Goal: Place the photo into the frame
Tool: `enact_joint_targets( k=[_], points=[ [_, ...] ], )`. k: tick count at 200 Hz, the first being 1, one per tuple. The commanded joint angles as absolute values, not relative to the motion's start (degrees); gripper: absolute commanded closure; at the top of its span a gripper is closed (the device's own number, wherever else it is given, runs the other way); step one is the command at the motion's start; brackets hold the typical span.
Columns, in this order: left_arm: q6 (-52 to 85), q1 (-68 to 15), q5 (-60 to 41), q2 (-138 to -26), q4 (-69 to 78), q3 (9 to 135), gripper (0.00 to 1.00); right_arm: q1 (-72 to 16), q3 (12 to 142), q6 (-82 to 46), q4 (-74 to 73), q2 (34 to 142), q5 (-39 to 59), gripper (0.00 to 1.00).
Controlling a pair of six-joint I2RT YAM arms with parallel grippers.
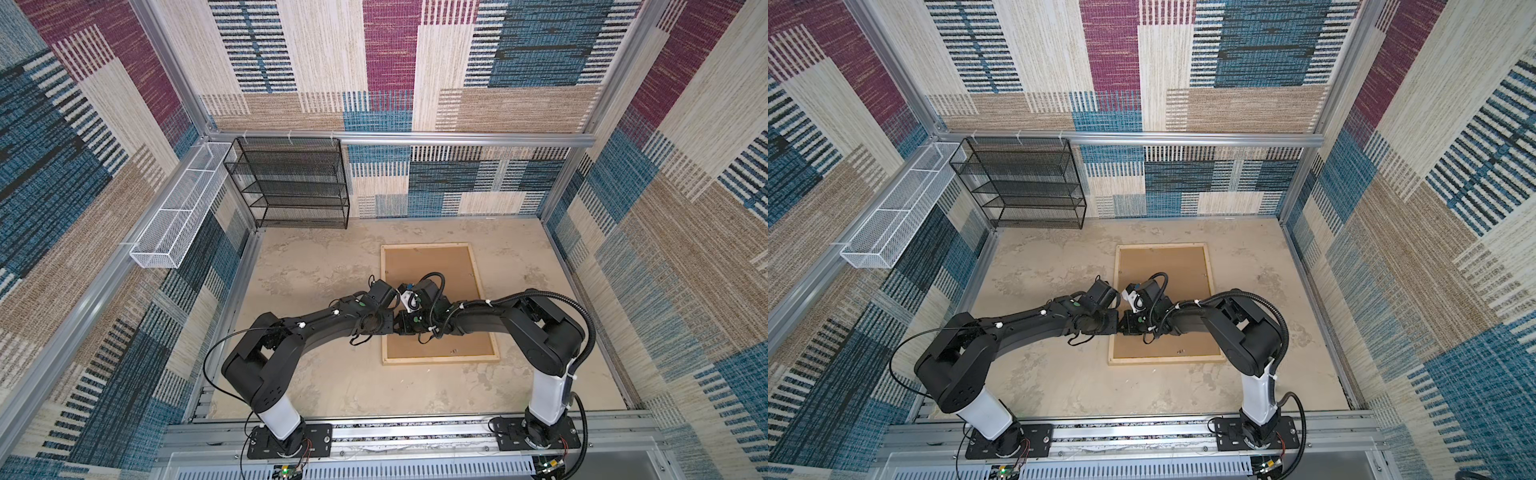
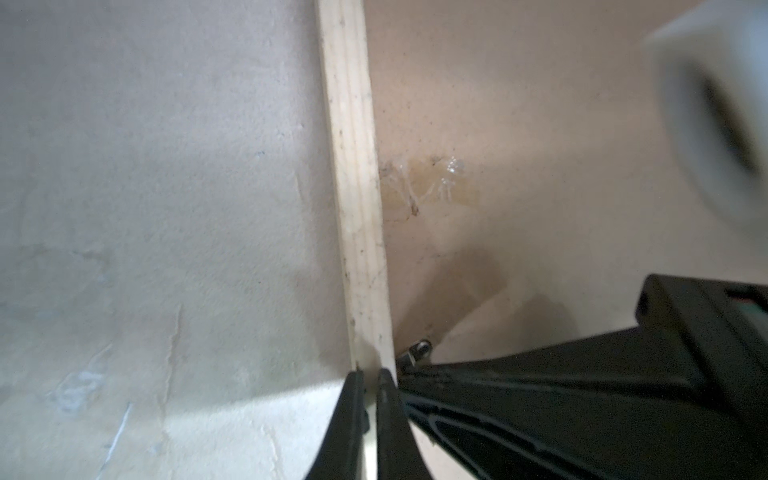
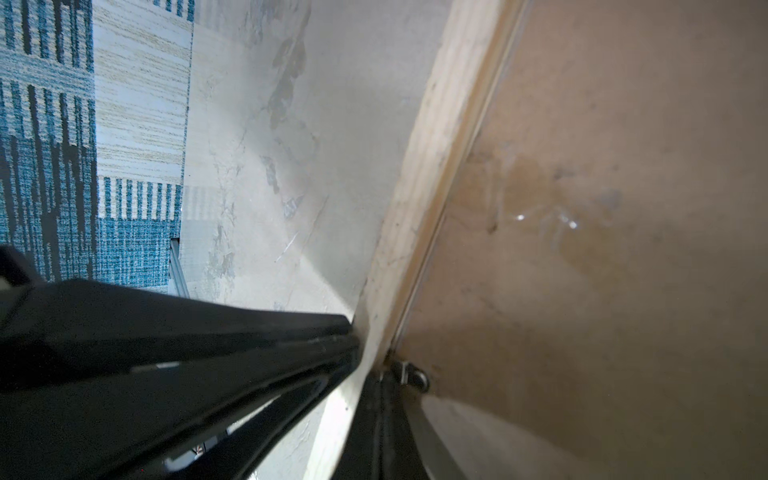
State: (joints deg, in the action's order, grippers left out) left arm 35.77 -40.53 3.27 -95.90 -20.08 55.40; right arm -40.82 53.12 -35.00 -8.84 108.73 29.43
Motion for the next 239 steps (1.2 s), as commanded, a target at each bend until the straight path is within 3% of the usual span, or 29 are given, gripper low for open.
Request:
enact_joint_targets(
  k=[1, 49, 106, 175, 239],
  points=[
    [35.6, -40.69, 2.12, -96.46, -19.5, 55.24, 0.82, -41.06, 51.34, -35.71, -5.91, 107.31, 23.17, 1.0],
    [34.23, -40.68, 5.09, -97.84, -21.03, 57.59, 0.78, -42.85, 49.64, -35.07, -4.22, 105.78, 22.76, 1.0],
    [34.54, -40.69, 6.94, -98.4, -22.29, 58.36, 0.89, -44.65, 52.97, -37.7, -0.44, 107.66, 17.08, 1.0],
    [34.84, -40.93, 5.37, -99.97, -21.86, 58.31, 0.9, -44.74, 55.05, -39.38, 3.85, 108.12, 10.86, 1.0],
    [35.22, -41.36, 4.31, -100.32, -21.2, 58.02, 0.9, -44.74, 57.78, -39.11, 3.41, 111.13, 11.11, 1.0]
  ],
)
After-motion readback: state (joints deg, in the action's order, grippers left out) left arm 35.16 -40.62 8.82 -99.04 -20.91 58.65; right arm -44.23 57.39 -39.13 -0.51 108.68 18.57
